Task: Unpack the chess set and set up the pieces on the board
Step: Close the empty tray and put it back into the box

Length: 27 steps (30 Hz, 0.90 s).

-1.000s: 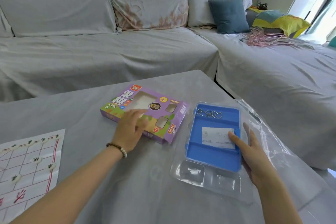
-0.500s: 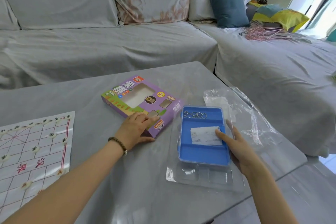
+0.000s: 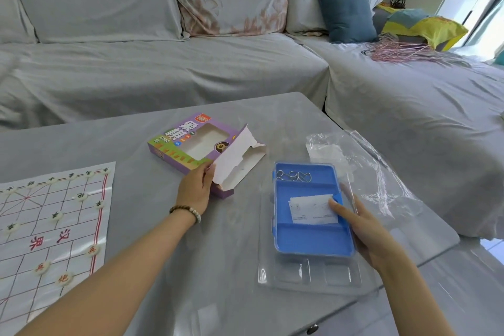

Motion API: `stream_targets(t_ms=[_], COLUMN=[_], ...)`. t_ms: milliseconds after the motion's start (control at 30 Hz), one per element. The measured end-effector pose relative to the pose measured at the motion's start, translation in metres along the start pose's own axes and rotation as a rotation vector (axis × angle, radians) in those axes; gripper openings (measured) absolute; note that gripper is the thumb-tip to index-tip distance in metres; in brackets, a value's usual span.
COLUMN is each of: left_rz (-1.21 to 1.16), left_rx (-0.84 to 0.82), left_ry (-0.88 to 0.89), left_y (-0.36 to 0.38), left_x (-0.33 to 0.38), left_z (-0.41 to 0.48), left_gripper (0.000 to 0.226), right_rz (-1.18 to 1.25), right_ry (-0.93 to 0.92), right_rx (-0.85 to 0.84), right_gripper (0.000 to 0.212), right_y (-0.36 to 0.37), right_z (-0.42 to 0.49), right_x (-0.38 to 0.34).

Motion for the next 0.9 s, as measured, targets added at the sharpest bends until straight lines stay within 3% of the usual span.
stream_targets(t_ms=[67, 167, 267, 400, 567, 667, 900], left_rz=[-0.017, 0.019, 0.076, -0.022, -0.106, -0.136, -0.398], left_rx=[0.005, -0.018, -0.080, -0.096, -0.031, -0.057, -0.116], left_ry=[-0.007, 0.170, 0.248, 0.046, -0.060, -0.100, -0.152], left_y=[-0.002, -0.011, -0.011, -0.001, 0.008, 0.011, -0.001], left_x=[0.002, 0.013, 0.015, -0.003, -0.010, -0.012, -0.018], left_z=[0.000, 0.000, -0.001, -0.001, -0.008, -0.008, -0.006], left_gripper=[0.038, 0.045, 0.033, 0.027, 0.060, 0.064, 0.032], right_rz=[-0.029, -0.067, -0.090, -0.109, -0.122, -0.143, -0.247], right_ry=[0.007, 0.016, 0.038, 0.063, 0.073, 0.080, 0.143], right_rx=[-0.003, -0.019, -0.038, -0.030, -0.032, -0.055, -0.261], right_gripper=[0.064, 0.064, 0.067, 0.067, 0.068, 0.066, 0.060], right_y=[0.007, 0.022, 0.035, 0.047, 0.050, 0.049, 0.062], right_z=[0.003, 0.008, 0.015, 0.020, 0.023, 0.022, 0.014], right_x=[0.003, 0.004, 0.007, 0.011, 0.012, 0.011, 0.013])
Point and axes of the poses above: each hand's wrist, its own z-axis towards the middle knuckle, its own y-axis out of the palm, x = y × z, the point moved 8 cm from there along z, towards the middle knuckle, and after that the axes turned 2 degrees about -y, right-handed, at the moved point
